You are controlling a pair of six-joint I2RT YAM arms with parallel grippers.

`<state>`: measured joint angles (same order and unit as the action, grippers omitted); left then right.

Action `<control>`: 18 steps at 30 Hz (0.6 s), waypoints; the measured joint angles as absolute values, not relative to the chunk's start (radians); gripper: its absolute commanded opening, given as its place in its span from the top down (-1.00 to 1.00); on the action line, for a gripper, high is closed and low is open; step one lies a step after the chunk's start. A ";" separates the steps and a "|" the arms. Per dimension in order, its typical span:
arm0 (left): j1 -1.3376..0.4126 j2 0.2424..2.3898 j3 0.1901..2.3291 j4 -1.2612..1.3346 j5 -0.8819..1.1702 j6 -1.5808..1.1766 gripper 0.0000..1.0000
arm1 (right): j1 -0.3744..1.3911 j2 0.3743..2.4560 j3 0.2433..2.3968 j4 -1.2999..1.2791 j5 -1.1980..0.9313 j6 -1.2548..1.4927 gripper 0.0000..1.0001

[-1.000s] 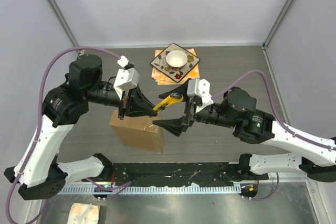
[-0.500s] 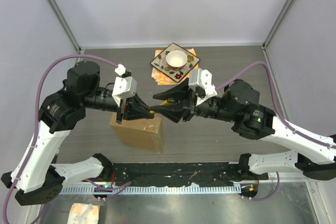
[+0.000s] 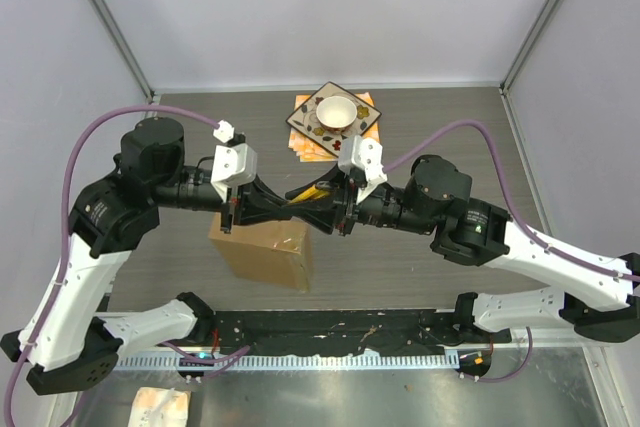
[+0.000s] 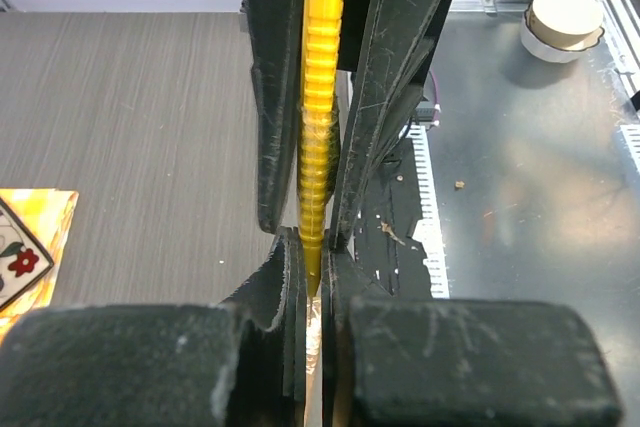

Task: Unpack the express box
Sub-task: Cut the express box at the center of the board.

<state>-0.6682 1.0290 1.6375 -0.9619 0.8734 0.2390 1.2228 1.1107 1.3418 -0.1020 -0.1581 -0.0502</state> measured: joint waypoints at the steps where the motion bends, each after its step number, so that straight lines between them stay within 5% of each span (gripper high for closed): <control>1: -0.668 1.029 1.637 -0.962 0.875 0.238 1.00 | 1.222 1.111 1.342 -0.099 -0.157 -0.049 0.66; 4: -0.668 1.029 1.637 -0.957 0.878 0.239 1.00 | 1.222 1.111 1.342 -0.095 -0.167 -0.038 0.98; 8: -0.668 1.020 1.634 -0.953 0.883 0.239 0.99 | 1.222 1.111 1.341 -0.084 -0.178 -0.031 0.99; 11: -0.668 1.017 1.633 -0.952 0.885 0.239 0.10 | 1.222 1.111 1.340 -0.079 -0.180 -0.031 0.99; 12: -0.668 1.017 1.633 -0.952 0.887 0.238 -0.42 | 1.222 1.110 1.336 -0.071 -0.178 -0.031 0.98; 15: -0.668 1.014 1.633 -0.965 0.892 0.246 -0.61 | 1.220 1.101 1.318 -0.045 -0.158 -0.033 0.99; 18: -0.668 1.004 1.631 -0.986 0.894 0.247 -0.59 | 1.216 1.073 1.300 -0.035 -0.139 -0.035 0.99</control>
<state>-0.6682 1.0039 1.6306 -0.9863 0.8940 0.2466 1.2156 1.0725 1.2999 -0.0353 -0.1387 -0.0353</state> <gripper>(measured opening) 0.800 0.231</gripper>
